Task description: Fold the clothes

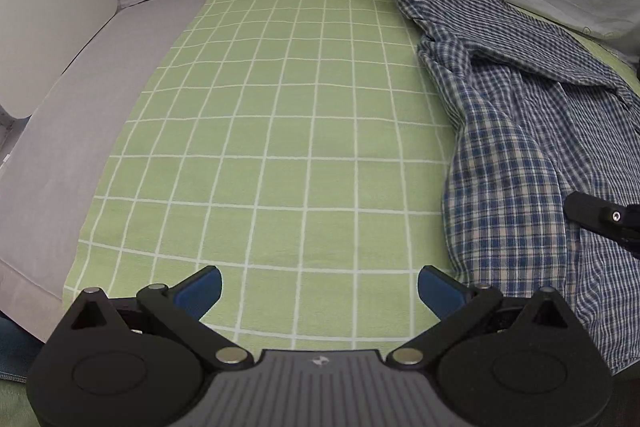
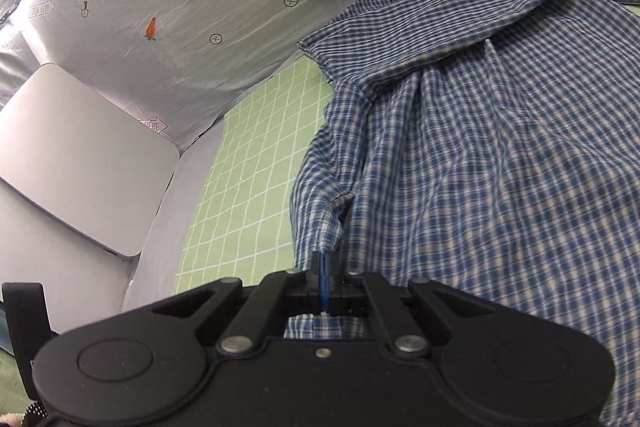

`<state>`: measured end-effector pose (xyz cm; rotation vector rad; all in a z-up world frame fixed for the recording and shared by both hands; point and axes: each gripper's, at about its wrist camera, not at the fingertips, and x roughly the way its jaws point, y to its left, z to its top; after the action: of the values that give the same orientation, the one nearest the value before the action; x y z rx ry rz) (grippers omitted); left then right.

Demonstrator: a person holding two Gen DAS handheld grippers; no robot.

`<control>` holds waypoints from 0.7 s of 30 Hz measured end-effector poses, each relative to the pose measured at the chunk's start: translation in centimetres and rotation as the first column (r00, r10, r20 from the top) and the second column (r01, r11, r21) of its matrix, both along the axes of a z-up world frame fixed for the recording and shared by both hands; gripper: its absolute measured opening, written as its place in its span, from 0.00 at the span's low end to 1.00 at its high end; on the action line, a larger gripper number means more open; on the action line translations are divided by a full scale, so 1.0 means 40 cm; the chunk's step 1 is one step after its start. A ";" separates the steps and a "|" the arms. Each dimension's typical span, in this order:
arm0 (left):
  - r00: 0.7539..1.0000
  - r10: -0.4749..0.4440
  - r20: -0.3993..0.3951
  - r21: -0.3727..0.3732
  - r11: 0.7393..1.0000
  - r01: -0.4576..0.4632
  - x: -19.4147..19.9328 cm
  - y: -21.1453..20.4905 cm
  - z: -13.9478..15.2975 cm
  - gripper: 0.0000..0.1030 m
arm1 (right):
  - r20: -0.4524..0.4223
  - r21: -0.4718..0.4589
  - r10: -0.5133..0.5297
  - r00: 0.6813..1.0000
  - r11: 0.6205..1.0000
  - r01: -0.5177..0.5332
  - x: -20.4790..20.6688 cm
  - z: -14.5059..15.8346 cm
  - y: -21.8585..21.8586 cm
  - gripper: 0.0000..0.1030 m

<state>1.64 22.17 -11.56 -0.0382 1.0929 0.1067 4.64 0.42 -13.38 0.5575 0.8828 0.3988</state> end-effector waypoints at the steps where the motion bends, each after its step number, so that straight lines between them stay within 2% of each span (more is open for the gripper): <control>1: 1.000 -0.019 -0.002 -0.003 1.000 0.019 0.001 -0.024 -0.003 1.00 | -0.004 -0.010 -0.007 1.000 1.000 0.007 0.001 -0.002 -0.018 0.00; 7: 0.994 -0.099 -0.033 -0.003 0.995 0.099 -0.006 -0.136 -0.025 1.00 | -0.019 -0.068 -0.022 1.000 0.997 0.021 -0.002 -0.011 -0.098 0.00; 12: 0.988 -0.121 -0.098 0.014 0.992 0.123 -0.018 -0.193 -0.065 1.00 | -0.058 -0.153 -0.019 0.998 0.988 0.009 0.010 -0.043 -0.130 0.00; 15: 0.984 -0.098 -0.152 0.027 0.994 0.103 -0.022 -0.205 -0.095 1.00 | -0.095 -0.149 -0.011 0.995 0.989 -0.004 0.016 -0.067 -0.135 0.00; 18: 0.982 -0.068 -0.176 0.014 0.997 0.072 -0.027 -0.197 -0.111 1.00 | -0.101 -0.099 0.016 0.995 0.995 -0.026 0.009 -0.071 -0.135 0.01; 21: 0.982 -0.056 -0.178 0.005 0.998 0.058 -0.036 -0.192 -0.118 1.00 | -0.091 -0.057 0.057 0.994 0.996 -0.063 0.002 -0.067 -0.118 0.11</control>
<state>0.21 14.49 -16.29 0.0117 1.2714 0.0647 4.74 -4.31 -16.07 0.4973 0.9963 0.4031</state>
